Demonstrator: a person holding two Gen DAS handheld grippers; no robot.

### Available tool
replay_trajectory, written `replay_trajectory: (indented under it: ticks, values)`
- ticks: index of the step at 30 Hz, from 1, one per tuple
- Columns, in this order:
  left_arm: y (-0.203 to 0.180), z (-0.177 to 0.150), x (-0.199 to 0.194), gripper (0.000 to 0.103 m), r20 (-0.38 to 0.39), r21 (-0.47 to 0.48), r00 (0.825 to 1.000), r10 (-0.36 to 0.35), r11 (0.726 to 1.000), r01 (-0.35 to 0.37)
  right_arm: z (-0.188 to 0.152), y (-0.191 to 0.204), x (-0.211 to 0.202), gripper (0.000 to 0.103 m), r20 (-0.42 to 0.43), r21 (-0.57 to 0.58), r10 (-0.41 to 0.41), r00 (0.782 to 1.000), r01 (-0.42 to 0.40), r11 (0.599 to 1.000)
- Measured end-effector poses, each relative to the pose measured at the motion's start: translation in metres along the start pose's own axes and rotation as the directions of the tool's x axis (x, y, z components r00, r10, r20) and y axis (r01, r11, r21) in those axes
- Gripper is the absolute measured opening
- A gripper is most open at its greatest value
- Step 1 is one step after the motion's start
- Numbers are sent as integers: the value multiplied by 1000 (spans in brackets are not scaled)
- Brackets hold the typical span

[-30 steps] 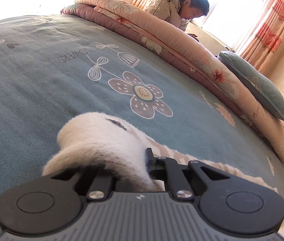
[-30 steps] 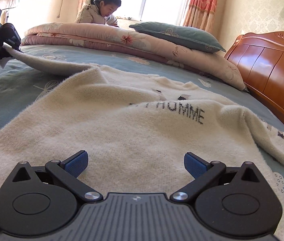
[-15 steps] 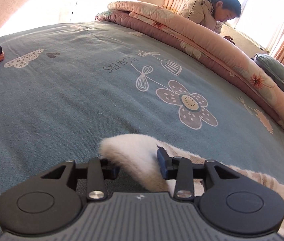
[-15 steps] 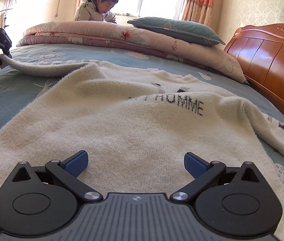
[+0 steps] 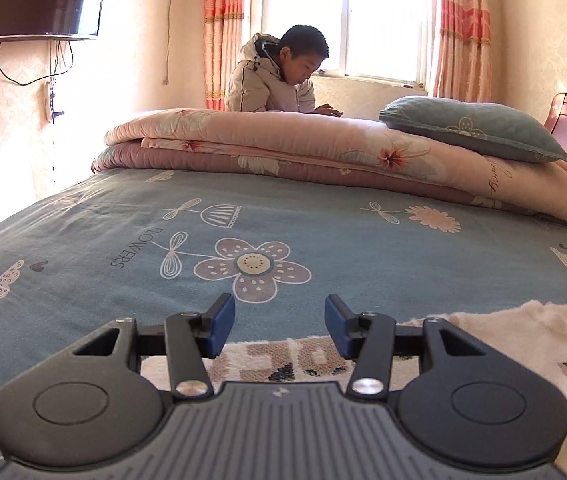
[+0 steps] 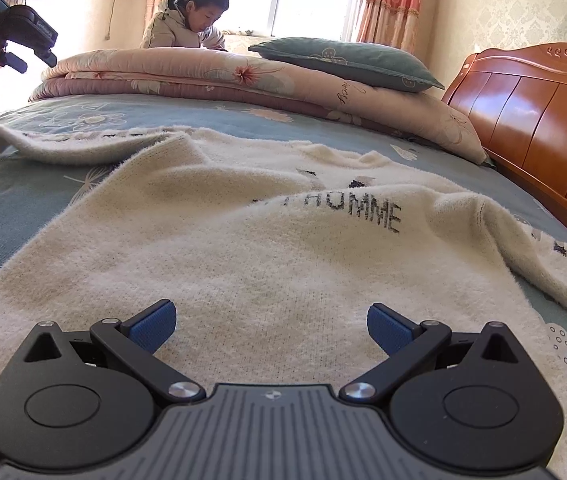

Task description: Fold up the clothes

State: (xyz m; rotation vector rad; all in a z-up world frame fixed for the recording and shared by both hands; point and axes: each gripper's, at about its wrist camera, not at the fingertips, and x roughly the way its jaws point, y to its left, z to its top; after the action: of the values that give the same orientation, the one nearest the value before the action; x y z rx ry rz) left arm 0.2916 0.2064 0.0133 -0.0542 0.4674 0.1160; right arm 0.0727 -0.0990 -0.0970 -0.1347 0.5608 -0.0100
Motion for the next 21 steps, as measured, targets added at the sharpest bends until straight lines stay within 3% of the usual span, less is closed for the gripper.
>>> replay_trajectory:
  ticks: [11, 14, 15, 16, 19, 21]
  values:
    - [-59, -17, -4, 51, -80, 108, 991, -110, 987, 118, 1, -2, -3, 103, 2, 4, 8, 1000, -8, 1000]
    - [-71, -29, -3, 62, -137, 64, 976, -170, 982, 180, 1, -5, -4, 103, -5, 19, 15, 1000, -15, 1000]
    - [-73, -35, -1, 63, -169, 36, 965, -201, 977, 210, 2, -6, -5, 103, -6, 26, 19, 1000, -19, 999]
    - [-73, -43, 4, 63, -227, -16, 942, -249, 968, 252, 2, -7, -5, 103, -7, 33, 22, 1000, -22, 999]
    - [-74, -63, 19, 62, -365, -180, 846, -388, 921, 345, 3, -11, -7, 103, -3, 45, 28, 1000, -28, 999]
    - [-76, -68, 25, 63, -407, -234, 798, -444, 895, 379, 4, -14, -8, 103, 4, 50, 26, 1000, -26, 998]
